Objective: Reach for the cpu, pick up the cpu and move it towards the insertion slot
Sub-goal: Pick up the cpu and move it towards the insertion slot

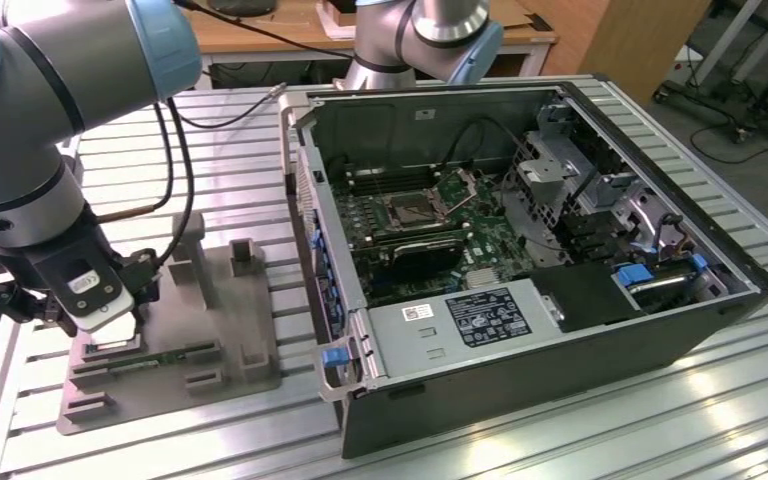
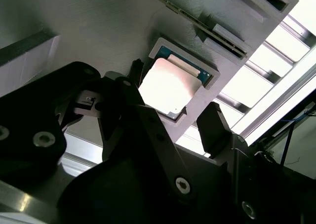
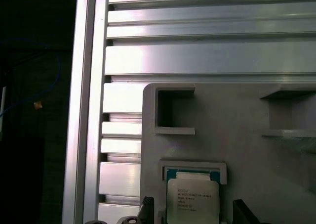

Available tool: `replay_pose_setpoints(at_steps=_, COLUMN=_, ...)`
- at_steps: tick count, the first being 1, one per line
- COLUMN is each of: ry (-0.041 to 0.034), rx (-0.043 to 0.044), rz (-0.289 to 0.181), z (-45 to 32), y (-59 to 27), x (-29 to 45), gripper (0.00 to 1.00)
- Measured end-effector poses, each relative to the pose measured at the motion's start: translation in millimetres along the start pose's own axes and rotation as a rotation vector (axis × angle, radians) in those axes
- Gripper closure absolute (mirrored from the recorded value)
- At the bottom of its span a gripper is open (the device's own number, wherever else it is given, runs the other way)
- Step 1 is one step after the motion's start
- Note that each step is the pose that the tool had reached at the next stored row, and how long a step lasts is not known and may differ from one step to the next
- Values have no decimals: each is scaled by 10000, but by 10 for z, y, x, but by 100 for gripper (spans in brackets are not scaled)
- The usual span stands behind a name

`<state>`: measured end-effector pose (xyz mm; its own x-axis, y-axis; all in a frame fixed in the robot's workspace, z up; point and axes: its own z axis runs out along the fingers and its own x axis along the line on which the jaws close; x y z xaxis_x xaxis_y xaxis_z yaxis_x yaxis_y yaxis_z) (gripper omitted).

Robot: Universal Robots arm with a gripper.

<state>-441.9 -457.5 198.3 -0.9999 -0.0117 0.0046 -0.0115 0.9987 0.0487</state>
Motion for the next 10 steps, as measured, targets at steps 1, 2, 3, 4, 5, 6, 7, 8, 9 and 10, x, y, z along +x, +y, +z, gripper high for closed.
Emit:
replay_pose_setpoints(at_steps=1, ry=0, rx=0, rz=0, z=0, y=0, x=0, gripper=29)
replay_pose_setpoints(at_steps=2, ry=0, rx=0, rz=0, z=0, y=0, x=0, gripper=29)
replay_pose_setpoints(at_steps=3, ry=0, rx=0, rz=0, z=0, y=0, x=0, gripper=29)
replay_pose_setpoints(at_steps=4, ry=0, rx=0, rz=0, z=0, y=0, x=0, gripper=29)
replay_pose_setpoints(at_steps=5, ry=0, rx=0, rz=0, z=0, y=0, x=0, gripper=29)
replay_pose_setpoints(at_steps=6, ry=0, rx=0, rz=0, z=1, y=0, x=0, gripper=29)
replay_pose_setpoints(at_steps=7, ry=0, rx=0, rz=0, z=1, y=0, x=0, gripper=29)
replay_pose_setpoints(at_steps=8, ry=0, rx=0, rz=0, z=1, y=0, x=0, gripper=29)
replay_pose_setpoints(at_steps=9, ry=0, rx=0, rz=0, z=1, y=0, x=0, gripper=29)
replay_pose_setpoints(at_steps=10, ry=0, rx=0, rz=0, z=1, y=0, x=0, gripper=29)
